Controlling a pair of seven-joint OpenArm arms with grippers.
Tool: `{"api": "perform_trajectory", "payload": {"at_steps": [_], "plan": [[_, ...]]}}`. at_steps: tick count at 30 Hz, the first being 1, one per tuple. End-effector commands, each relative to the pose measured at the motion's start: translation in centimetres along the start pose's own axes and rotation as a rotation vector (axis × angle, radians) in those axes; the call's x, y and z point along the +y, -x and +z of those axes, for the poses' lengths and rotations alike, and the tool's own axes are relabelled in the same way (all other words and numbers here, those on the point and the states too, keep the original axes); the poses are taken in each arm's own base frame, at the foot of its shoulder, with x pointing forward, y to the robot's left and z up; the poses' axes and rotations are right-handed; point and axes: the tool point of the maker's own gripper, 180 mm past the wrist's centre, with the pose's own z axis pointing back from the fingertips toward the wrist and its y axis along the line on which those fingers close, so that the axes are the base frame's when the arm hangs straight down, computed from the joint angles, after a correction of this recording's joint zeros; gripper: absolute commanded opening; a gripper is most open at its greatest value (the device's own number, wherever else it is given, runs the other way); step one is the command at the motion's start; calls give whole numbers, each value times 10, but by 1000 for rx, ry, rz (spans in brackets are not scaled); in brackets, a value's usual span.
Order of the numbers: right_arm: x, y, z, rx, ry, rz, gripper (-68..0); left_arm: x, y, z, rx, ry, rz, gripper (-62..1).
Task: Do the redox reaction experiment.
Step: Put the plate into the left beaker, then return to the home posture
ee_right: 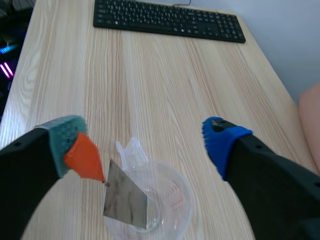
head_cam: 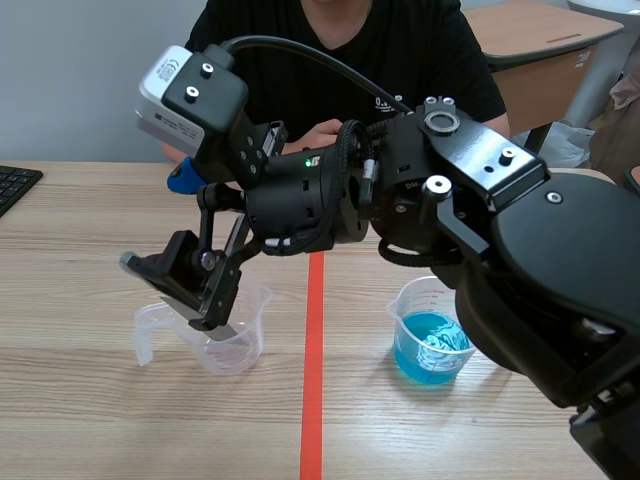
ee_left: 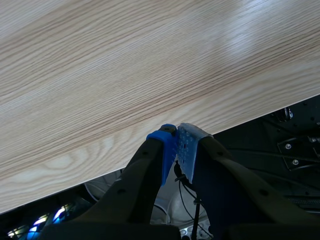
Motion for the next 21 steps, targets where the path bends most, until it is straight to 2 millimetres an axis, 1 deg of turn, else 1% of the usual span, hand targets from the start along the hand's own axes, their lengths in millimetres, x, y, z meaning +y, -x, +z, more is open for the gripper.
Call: {"api": "perform_trajectory", "payload": {"at_steps": [1,3,6,10,11,13,17,21], "plan": [[3,-18,-1,-65,-18,-6,-85,-1,-2,2,-10,1,5,-569],[7,-24,-2,-97,-36,-37,4,-1,0,3,-3,3,6,-569],[12,-29,-2,-128,-56,-71,4,-3,3,4,8,7,7,-567],[12,-36,2,-156,-63,-91,4,-6,5,6,14,21,8,-560],[12,-38,4,-163,-64,-89,4,-8,6,6,15,33,9,-541],[13,-42,11,-171,-67,-76,4,-12,7,7,21,53,10,-483],[5,-45,28,-158,-22,-45,4,-18,8,8,23,87,12,-353],[-10,-40,52,-135,74,-38,4,-22,9,8,31,107,12,-287]]}}
